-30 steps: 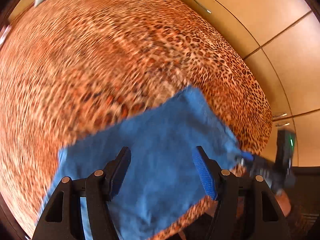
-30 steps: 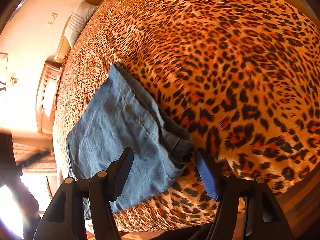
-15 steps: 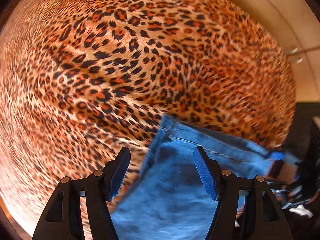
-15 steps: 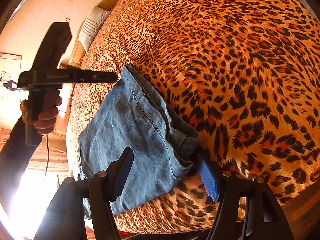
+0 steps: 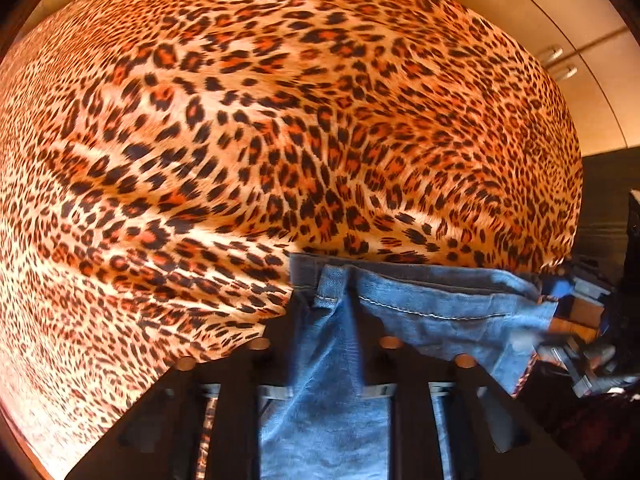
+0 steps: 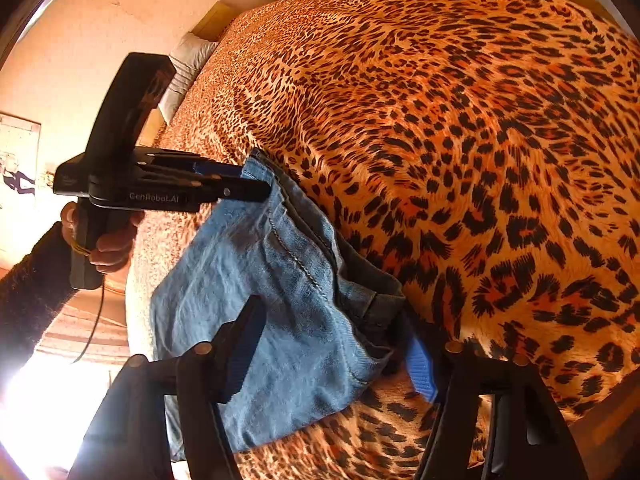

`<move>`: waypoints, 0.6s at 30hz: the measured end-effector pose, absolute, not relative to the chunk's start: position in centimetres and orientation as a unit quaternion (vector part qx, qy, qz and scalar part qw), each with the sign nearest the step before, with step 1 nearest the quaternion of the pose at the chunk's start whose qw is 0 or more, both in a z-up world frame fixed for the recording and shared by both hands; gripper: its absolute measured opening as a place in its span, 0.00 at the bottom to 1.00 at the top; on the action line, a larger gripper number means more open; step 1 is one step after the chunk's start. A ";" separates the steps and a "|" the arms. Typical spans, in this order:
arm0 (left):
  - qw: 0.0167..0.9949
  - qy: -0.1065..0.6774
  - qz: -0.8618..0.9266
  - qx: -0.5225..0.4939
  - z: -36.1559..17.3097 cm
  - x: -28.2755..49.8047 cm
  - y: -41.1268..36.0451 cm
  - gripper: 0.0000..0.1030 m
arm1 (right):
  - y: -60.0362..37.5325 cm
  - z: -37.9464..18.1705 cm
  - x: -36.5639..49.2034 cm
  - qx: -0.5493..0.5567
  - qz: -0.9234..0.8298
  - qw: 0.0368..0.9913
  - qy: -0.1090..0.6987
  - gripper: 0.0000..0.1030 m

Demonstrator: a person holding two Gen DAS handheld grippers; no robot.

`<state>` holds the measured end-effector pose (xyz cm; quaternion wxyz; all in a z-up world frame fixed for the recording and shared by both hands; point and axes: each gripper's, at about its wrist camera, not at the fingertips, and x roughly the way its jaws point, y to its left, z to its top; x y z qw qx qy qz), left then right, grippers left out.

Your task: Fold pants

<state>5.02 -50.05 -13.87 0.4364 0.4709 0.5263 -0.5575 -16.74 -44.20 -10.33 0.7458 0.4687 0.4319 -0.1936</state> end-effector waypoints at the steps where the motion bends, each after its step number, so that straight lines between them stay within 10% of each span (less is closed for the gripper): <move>1: 0.436 0.528 -0.562 0.464 -13.0 4.8 -49.8 0.08 | -44.4 -10.6 -16.7 0.473 -0.193 0.741 0.435 0.29; 2: 0.435 0.524 -0.577 0.451 -11.7 4.4 -49.6 0.08 | -44.8 -10.8 -16.6 0.496 -0.180 0.732 0.431 0.14; 12: 0.473 0.508 -0.547 0.468 -13.3 3.1 -50.2 0.12 | -43.9 -11.6 -19.7 0.526 -0.213 0.693 0.445 0.11; 18: 0.542 0.537 -0.519 0.386 -6.1 9.5 -44.3 0.26 | -45.0 -6.8 -17.1 0.419 -0.217 0.750 0.464 0.37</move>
